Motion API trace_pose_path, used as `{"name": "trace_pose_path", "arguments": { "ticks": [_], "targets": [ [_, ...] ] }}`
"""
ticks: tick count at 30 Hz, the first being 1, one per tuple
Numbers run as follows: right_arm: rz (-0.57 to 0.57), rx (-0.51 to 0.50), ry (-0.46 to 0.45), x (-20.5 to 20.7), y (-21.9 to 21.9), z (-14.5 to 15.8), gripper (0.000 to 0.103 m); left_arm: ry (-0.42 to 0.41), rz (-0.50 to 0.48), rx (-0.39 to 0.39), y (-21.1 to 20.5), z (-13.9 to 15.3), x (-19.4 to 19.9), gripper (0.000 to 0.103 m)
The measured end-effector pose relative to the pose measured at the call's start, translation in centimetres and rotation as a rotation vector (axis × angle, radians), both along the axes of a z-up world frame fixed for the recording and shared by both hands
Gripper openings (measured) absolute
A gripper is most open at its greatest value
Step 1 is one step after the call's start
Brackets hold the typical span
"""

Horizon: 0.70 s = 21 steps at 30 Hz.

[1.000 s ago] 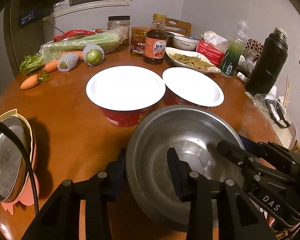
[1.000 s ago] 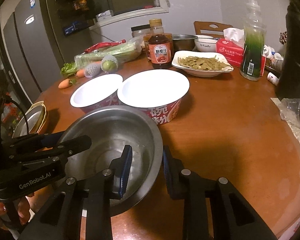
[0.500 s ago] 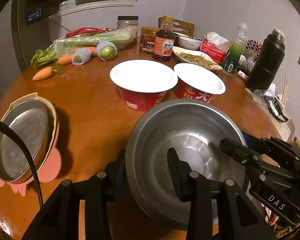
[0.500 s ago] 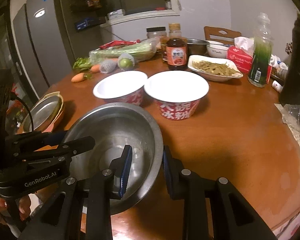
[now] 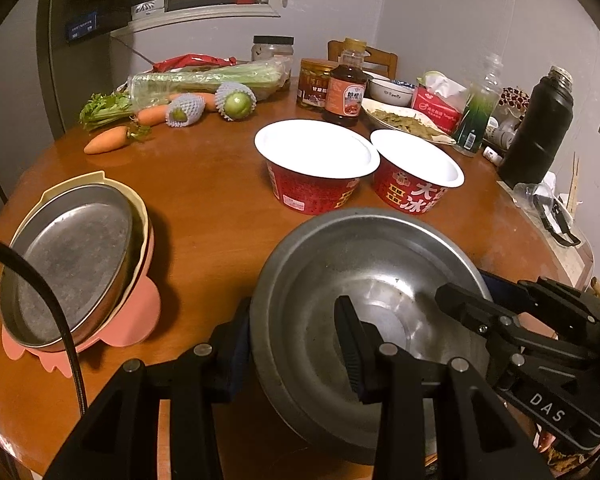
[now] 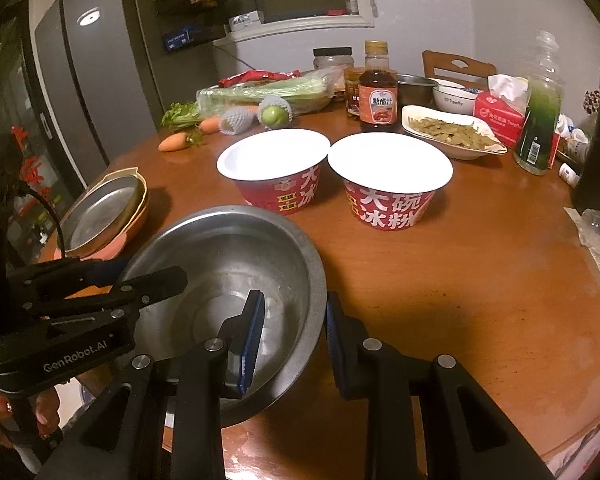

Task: Organize plates and bowls
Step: 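Lift the steel bowl with both grippers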

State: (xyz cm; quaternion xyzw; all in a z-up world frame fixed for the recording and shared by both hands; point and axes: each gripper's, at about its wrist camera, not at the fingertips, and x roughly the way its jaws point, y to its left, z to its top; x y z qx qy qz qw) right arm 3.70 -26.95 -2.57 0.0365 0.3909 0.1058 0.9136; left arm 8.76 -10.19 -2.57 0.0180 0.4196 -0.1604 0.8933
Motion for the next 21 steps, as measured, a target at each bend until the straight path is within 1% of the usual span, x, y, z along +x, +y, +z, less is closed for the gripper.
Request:
{"name": "trace_pose_path", "arguments": {
  "ticks": [6, 10, 21],
  "targets": [
    [0.001, 0.000, 0.012, 0.26, 0.17, -0.32, 0.031, 0.003, 0.003, 0.002, 0.13, -0.20, 0.08, 0.040],
    [-0.001, -0.009, 0.005, 0.45, 0.41, -0.38, 0.032, -0.001, -0.003, -0.010, 0.33, -0.21, -0.01, 0.040],
    [-0.003, 0.020, 0.019, 0.75, 0.31, -0.74, 0.033, -0.007, -0.008, -0.006, 0.36, -0.32, -0.12, 0.041]
  ]
}}
